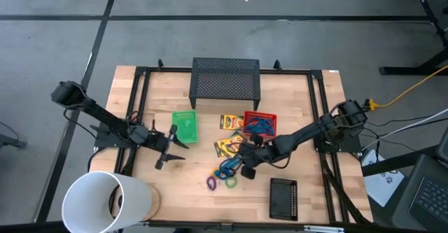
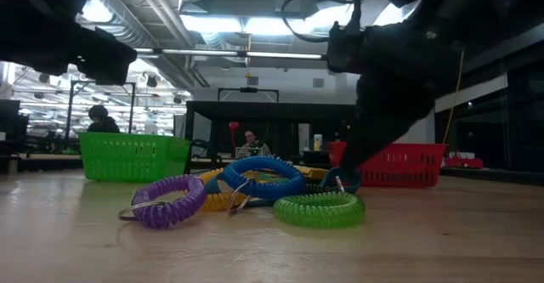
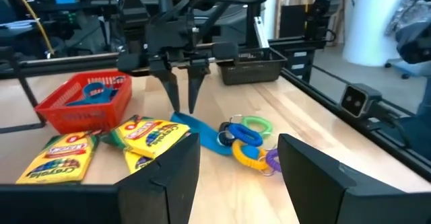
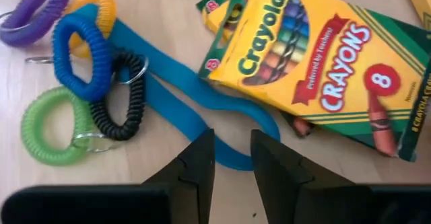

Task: Pick & Place Office Desk Supplies
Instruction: Put the blue rubber band into the red bin

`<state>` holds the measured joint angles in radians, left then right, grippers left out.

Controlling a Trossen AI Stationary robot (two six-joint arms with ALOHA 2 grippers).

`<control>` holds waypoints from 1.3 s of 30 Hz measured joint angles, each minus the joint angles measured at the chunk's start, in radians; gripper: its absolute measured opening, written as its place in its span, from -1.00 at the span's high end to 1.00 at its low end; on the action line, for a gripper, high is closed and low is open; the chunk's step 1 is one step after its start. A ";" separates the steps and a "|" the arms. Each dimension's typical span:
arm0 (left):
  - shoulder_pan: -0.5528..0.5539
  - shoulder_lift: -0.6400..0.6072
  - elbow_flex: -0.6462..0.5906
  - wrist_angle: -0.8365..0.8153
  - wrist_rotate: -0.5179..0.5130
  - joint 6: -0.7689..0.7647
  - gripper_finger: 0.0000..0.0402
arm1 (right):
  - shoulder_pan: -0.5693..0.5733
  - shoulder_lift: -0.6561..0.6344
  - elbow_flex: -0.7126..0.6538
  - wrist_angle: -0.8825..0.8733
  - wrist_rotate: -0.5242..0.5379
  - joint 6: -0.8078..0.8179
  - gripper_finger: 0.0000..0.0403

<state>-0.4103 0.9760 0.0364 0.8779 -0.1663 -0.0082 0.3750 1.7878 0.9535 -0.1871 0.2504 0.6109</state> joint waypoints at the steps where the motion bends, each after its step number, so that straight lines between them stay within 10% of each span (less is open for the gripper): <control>1: 0.000 0.000 0.000 -0.001 0.000 0.000 0.03 | -0.003 0.000 0.000 0.000 0.000 0.007 0.51; 39: 0.000 0.000 0.000 -0.006 0.004 -0.008 0.03 | -0.036 -0.007 0.000 -0.082 -0.009 0.112 0.51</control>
<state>-0.4103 0.9760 0.0364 0.8719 -0.1623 -0.0162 0.3393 1.7803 0.9531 -0.2693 0.2419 0.7227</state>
